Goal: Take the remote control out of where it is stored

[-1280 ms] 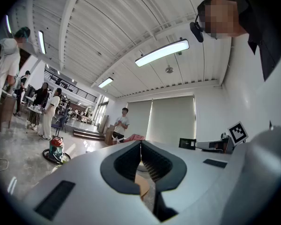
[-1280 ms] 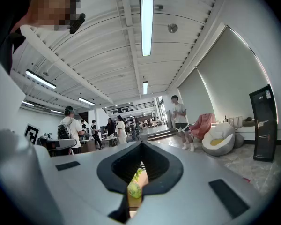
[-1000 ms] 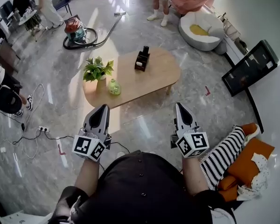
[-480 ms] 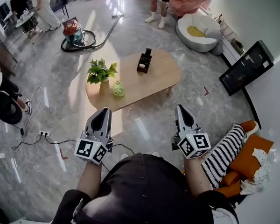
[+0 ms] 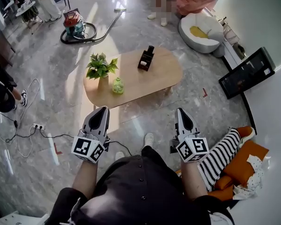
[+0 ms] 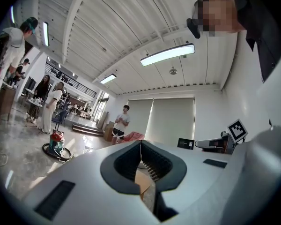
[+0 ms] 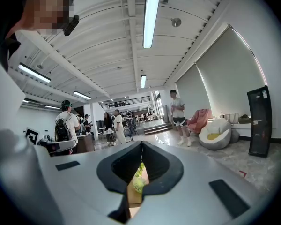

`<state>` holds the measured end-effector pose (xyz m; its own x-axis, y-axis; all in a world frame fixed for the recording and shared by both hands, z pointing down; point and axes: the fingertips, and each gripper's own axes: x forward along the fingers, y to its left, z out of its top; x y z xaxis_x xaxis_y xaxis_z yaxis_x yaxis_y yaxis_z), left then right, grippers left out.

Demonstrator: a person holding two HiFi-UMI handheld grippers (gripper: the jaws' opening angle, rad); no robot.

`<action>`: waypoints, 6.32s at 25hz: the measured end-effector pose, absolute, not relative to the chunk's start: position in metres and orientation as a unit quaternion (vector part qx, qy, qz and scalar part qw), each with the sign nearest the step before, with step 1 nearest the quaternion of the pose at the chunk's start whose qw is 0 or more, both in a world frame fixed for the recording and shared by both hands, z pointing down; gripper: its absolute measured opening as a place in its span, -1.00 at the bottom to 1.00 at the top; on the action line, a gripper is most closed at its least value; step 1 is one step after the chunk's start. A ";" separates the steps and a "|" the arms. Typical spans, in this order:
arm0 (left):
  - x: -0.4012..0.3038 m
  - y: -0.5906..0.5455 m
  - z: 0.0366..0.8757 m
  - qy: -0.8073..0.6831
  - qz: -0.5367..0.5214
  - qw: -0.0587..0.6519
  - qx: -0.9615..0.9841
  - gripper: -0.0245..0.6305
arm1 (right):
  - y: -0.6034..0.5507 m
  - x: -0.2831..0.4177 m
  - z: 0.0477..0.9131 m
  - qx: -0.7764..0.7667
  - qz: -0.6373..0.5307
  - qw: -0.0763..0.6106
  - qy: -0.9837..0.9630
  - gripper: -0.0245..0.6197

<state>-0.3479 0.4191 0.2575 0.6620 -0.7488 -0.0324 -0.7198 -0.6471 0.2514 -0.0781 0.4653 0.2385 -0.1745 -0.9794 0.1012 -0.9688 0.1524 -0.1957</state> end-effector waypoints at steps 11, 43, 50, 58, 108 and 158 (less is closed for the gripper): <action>-0.248 0.346 0.235 -0.440 -0.058 0.064 0.894 -0.90 | 0.366 0.044 0.236 -0.623 -0.112 0.066 0.771 -0.90; -0.120 0.211 0.257 -0.446 -0.017 0.083 0.891 -0.90 | 0.236 0.152 0.285 -0.612 -0.156 0.020 0.775 -0.90; -0.130 0.137 0.270 -0.435 -0.017 0.091 0.896 -0.90 | 0.166 0.132 0.273 -0.612 -0.140 0.010 0.778 -0.90; -0.124 0.071 0.292 -0.394 0.006 0.115 0.912 -0.90 | 0.108 0.114 0.284 -0.627 -0.148 -0.008 0.765 -0.90; -0.024 -0.087 0.764 -0.392 0.480 0.314 0.720 0.10 | -0.025 0.201 0.517 -0.523 -0.338 -0.200 0.757 -0.90; -0.162 -0.060 0.779 -0.604 0.373 0.353 0.609 -0.12 | -0.019 0.079 0.596 -0.337 -0.320 -0.279 0.840 -0.90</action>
<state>-0.1622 -0.0601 0.7789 -0.0074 -0.4726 0.8812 -0.9996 -0.0207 -0.0194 0.0790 -0.0191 0.5959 -0.6167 -0.3875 0.6852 -0.7455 0.5672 -0.3501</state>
